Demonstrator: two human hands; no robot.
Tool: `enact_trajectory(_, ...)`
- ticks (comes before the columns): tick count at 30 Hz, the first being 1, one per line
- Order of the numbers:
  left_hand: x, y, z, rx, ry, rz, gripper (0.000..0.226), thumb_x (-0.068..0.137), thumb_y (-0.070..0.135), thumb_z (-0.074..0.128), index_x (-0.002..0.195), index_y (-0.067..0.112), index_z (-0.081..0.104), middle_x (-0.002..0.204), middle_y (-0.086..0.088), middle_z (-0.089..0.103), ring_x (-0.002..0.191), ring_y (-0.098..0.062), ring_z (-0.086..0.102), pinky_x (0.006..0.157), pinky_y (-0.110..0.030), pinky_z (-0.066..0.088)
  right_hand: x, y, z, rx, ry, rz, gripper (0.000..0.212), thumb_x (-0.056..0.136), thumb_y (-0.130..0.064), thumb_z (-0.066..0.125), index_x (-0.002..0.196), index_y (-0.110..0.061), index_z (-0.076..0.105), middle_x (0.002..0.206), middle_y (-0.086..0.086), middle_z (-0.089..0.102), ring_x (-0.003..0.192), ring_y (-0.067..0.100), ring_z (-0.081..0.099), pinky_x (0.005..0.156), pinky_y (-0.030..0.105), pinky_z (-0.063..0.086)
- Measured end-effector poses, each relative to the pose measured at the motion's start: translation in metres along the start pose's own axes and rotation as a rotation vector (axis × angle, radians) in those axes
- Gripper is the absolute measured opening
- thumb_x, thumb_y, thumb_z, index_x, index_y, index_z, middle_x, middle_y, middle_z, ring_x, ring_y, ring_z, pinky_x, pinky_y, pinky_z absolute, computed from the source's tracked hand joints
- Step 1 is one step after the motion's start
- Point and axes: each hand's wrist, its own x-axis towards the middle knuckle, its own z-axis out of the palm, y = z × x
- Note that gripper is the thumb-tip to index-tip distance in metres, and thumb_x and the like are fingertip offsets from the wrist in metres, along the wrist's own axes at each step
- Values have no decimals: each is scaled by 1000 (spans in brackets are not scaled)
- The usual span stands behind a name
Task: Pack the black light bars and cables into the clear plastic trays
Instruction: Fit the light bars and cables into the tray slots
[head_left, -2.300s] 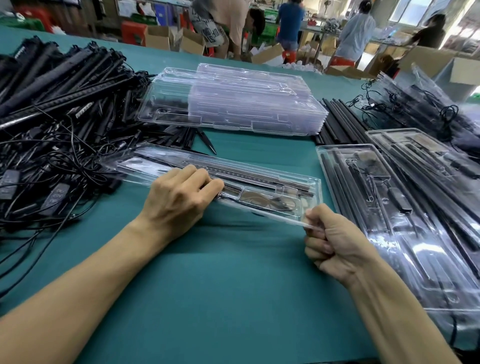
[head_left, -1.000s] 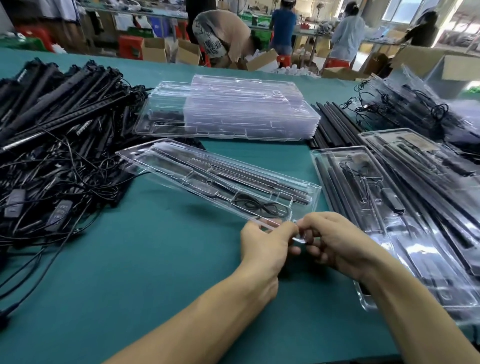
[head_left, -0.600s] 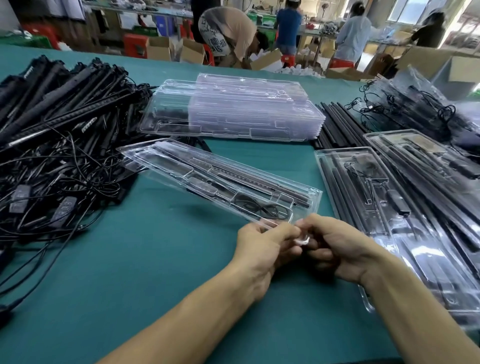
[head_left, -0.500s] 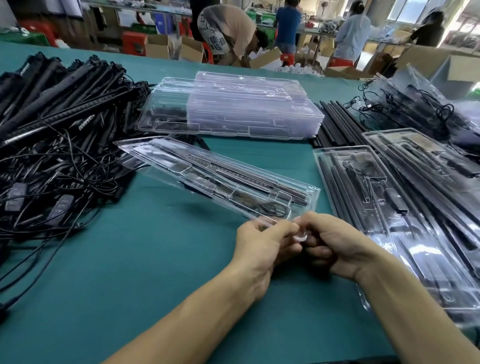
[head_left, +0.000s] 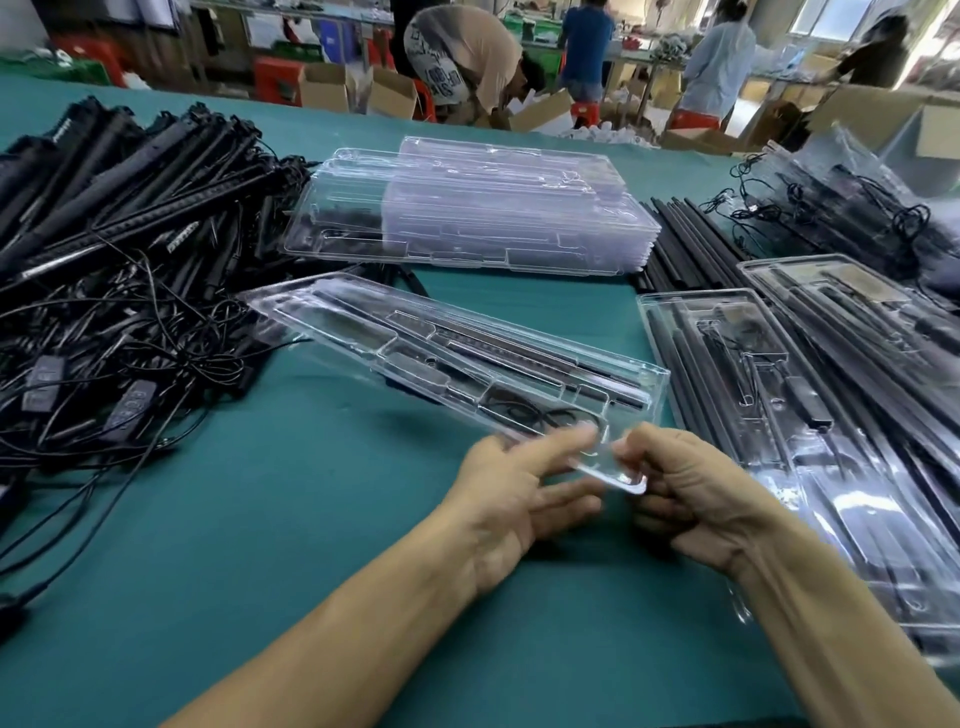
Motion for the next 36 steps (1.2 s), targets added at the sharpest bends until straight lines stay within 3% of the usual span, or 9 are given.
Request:
enact_trajectory(4,9,37,-34,-227,325,134,19,87,28,71,93,13,63,82,-10,68,74,-24,66,68,-37,61,-7,-2,-13,-34,-65,37,26,69,-11,60,52,-16,40,40,-5,23,26,5,16,43,15,9)
enact_trajectory(8,18,51,-56,-232,486,225,17,87,12,71,98,13,58,68,-6,64,61,-20,64,53,-31,58,-8,-1,-15,-22,-119,63,25,62,-17,63,50,-18,41,40,-4,23,25,5,16,42,13,10)
enact_trajectory(11,20,51,-59,-206,520,229,13,86,8,71,89,12,59,62,-6,64,55,-19,67,61,-38,62,-6,-2,-15,-14,-132,60,27,61,-17,65,53,-16,39,41,-3,23,26,5,16,39,10,13)
enact_trajectory(22,23,52,-62,-55,468,181,13,82,2,72,81,11,62,59,-5,69,50,-15,68,45,-28,55,-1,0,-20,40,-73,14,23,68,-15,60,59,-12,39,47,0,21,27,6,17,36,11,16)
enact_trajectory(25,24,53,-63,-47,452,149,11,82,3,72,81,9,63,59,-7,70,50,-16,68,44,-28,55,2,1,-20,59,-27,-7,30,81,-9,55,54,-13,42,46,-1,23,27,5,17,37,11,14)
enact_trajectory(27,24,54,-62,-62,456,151,10,82,2,72,84,7,63,59,-7,69,49,-16,68,44,-28,54,5,1,-18,70,9,-21,39,88,-8,51,50,-15,42,46,-1,27,27,5,17,37,11,14)
enact_trajectory(31,27,52,-58,-111,519,238,25,81,-1,71,103,5,59,60,-7,67,47,-15,65,46,-29,56,10,1,-11,135,89,-47,36,91,-6,53,58,-13,40,49,-3,36,28,5,19,36,10,12)
enact_trajectory(33,29,48,-55,-135,558,294,23,80,-3,71,96,7,59,65,-8,65,50,-15,64,49,-29,57,14,3,-6,169,160,-77,33,93,-7,55,63,-13,41,48,-4,36,29,4,20,35,11,12)
enact_trajectory(36,31,43,-48,-180,617,371,23,77,-3,71,80,11,53,57,-4,62,47,-15,61,51,-28,53,20,6,5,215,272,-141,31,94,-12,58,67,-14,45,49,-5,38,32,5,23,35,12,13)
